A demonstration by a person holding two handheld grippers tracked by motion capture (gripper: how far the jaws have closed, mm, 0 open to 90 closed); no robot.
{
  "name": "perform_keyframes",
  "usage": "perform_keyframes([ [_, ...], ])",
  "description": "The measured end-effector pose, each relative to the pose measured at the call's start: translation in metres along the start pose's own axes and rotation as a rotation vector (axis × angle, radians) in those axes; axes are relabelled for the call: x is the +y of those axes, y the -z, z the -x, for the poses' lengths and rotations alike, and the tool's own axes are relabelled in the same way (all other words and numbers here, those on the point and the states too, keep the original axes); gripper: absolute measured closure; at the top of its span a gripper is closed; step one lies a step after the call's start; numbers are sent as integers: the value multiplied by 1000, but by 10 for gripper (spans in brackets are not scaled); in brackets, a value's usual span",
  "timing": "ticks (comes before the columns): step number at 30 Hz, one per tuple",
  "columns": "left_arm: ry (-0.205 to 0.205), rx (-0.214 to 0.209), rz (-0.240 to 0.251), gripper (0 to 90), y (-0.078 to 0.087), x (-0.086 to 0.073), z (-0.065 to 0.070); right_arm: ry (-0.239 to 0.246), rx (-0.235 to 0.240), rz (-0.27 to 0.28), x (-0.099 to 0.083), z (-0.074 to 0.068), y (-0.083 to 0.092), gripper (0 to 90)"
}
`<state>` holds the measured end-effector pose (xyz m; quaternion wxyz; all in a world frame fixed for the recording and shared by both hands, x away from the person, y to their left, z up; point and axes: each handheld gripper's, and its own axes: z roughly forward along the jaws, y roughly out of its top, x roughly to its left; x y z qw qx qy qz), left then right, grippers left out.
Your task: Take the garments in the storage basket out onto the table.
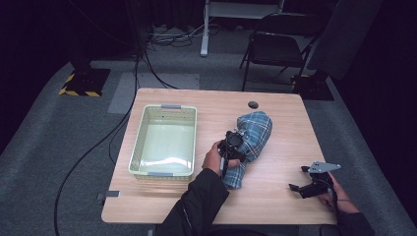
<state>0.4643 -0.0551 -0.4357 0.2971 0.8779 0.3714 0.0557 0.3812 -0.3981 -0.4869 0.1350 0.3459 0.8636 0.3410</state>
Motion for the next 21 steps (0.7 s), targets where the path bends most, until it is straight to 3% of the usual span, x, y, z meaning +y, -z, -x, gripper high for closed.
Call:
perform_keyframes([
  [21, -30, 28, -36, 430, -13, -1, 10, 0, 0, 0, 0, 0, 0, 2],
])
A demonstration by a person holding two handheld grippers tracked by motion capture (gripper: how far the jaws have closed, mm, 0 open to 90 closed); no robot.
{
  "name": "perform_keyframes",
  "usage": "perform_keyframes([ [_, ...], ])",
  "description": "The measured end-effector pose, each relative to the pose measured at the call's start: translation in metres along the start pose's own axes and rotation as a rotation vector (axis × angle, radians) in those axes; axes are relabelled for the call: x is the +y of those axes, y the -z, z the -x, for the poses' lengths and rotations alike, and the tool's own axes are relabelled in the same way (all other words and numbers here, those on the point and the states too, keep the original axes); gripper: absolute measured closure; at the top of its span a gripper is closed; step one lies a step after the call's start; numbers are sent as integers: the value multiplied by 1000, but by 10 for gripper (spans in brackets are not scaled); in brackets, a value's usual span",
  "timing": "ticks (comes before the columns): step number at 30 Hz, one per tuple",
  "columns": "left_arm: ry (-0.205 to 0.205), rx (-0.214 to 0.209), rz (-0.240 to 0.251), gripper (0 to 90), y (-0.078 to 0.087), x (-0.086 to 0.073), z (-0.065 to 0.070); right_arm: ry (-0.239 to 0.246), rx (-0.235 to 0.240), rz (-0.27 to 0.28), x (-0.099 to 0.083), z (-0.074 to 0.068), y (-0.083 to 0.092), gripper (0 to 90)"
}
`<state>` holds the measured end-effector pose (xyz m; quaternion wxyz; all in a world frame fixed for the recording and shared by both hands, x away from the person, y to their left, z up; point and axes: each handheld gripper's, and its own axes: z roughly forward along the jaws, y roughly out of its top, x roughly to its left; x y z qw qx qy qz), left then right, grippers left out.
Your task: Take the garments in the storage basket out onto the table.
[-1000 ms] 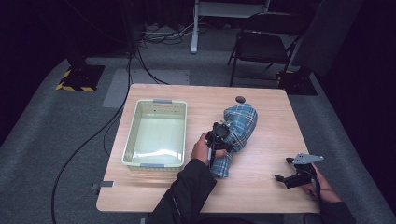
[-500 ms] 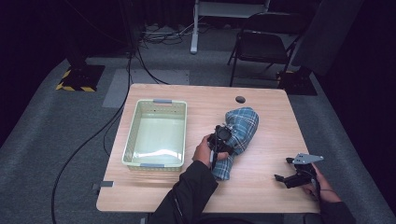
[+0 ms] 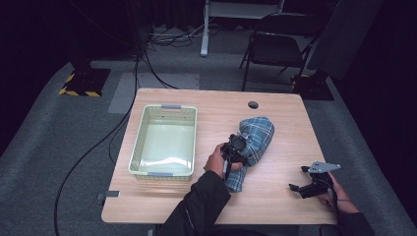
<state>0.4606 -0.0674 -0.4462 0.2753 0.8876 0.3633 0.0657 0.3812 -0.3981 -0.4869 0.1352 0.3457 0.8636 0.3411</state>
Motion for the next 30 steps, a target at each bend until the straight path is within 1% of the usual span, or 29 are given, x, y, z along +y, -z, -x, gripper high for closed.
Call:
perform_keyframes([
  [9, 2, 15, -2, 391, -2, 1, 3, 0, 0, 0, 0, 0, 0, 2],
  [17, -1, 18, 4, 365, -2, 0, 4, 0, 0, 0, 0, 0, 0, 2],
  [22, 7, 20, 12, 328, -2, 1, 4, 0, 0, 0, 0, 0, 0, 2],
  [30, 4, 27, 16, 295, -2, 1, 5, 0, 0, 0, 0, 0, 0, 1],
])
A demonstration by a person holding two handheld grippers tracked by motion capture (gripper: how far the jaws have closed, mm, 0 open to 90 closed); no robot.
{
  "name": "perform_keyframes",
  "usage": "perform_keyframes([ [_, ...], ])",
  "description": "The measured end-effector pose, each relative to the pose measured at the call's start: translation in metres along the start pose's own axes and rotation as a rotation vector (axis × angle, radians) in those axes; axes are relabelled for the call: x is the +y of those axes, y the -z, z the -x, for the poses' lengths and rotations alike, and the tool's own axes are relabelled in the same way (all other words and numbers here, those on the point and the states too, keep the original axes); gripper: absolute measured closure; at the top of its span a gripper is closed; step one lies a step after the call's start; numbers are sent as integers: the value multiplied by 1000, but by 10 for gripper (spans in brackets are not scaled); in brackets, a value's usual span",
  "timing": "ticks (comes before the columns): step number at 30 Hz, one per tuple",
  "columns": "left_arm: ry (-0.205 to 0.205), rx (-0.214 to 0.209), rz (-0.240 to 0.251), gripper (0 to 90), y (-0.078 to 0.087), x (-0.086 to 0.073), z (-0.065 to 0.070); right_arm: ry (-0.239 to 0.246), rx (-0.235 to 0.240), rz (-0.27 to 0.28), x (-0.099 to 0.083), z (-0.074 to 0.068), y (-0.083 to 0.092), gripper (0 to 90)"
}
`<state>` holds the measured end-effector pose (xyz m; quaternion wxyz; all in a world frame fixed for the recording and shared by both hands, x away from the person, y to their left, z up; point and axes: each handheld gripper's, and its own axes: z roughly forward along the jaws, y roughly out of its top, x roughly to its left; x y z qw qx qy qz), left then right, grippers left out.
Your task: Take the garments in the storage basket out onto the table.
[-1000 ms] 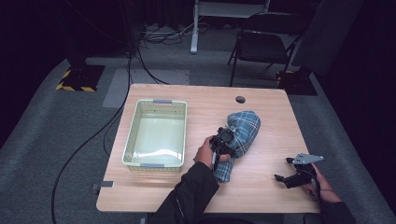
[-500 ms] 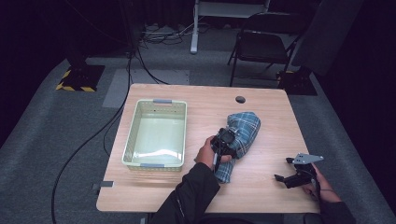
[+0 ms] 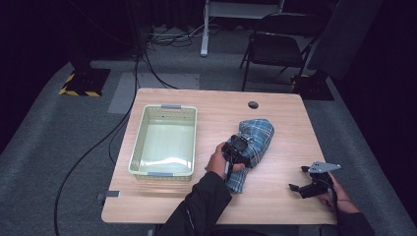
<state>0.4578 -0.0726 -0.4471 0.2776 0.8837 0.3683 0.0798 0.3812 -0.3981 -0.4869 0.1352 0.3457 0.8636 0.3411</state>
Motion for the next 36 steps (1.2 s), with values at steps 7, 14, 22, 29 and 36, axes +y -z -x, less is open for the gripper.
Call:
perform_keyframes([
  [7, 2, 4, 15, 230, 2, 0, 1, 0, 0, 0, 0, 0, 0, 1],
  [14, -6, 15, 28, 187, 4, 0, 2, 0, 0, 0, 0, 0, 0, 2],
  [22, -5, 37, 23, 88, 3, 1, 4, 0, 0, 0, 0, 0, 0, 2],
  [29, -3, 25, 27, 38, 3, 1, 3, 0, 0, 0, 0, 0, 0, 1],
  [36, -23, 21, 36, 40, 4, 0, 4, 0, 0, 0, 0, 0, 0, 1],
])
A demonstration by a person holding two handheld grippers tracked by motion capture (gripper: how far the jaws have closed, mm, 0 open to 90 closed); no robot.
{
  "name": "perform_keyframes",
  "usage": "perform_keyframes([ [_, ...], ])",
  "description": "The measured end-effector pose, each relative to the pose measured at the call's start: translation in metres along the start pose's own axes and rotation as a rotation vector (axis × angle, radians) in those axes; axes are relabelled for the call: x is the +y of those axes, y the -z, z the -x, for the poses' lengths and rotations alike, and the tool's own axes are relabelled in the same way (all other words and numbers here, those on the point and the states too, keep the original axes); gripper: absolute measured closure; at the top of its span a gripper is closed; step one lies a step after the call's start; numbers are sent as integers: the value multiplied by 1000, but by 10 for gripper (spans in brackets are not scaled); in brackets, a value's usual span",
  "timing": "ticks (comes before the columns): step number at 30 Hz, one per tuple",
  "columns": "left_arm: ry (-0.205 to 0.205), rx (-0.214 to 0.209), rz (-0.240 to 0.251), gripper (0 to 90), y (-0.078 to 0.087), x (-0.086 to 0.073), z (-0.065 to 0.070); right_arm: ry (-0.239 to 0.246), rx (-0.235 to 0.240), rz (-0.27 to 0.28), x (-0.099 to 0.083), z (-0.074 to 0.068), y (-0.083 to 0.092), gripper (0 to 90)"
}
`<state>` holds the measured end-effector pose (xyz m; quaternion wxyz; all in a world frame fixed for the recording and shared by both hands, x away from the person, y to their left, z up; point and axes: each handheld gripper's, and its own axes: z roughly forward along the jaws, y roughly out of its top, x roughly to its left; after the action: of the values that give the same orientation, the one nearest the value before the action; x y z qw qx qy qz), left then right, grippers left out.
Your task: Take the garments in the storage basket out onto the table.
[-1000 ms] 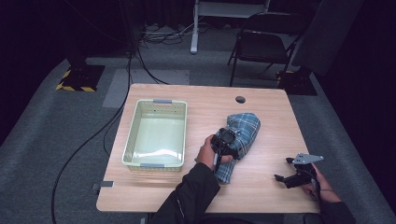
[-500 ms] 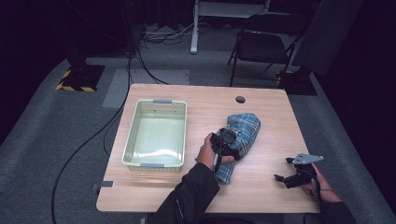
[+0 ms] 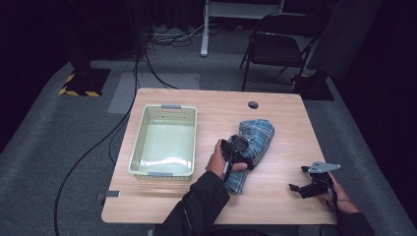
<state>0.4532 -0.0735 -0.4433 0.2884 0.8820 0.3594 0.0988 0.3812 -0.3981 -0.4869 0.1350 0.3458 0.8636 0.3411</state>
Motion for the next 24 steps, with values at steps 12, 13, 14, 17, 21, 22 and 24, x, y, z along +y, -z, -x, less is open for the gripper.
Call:
perform_keyframes([
  [12, -35, 5, 59, 38, 9, -5, 4, 0, 0, 0, 0, 0, 0, 1],
  [13, -38, 4, 60, 38, 9, -5, 4, 0, 0, 0, 0, 0, 0, 2],
  [14, -42, -1, 64, 38, 10, -6, 4, 0, 0, 0, 0, 0, 0, 1],
  [17, -51, -2, 68, 38, 12, -7, 6, 0, 0, 0, 0, 0, 0, 1],
  [21, -72, 3, 65, 38, 14, -9, 8, 0, 0, 0, 0, 0, 0, 1],
  [22, -76, 8, 61, 38, 14, -9, 8, 0, 0, 0, 0, 0, 0, 2],
  [24, -84, 7, 65, 38, 16, -10, 9, 0, 0, 0, 0, 0, 0, 2],
])
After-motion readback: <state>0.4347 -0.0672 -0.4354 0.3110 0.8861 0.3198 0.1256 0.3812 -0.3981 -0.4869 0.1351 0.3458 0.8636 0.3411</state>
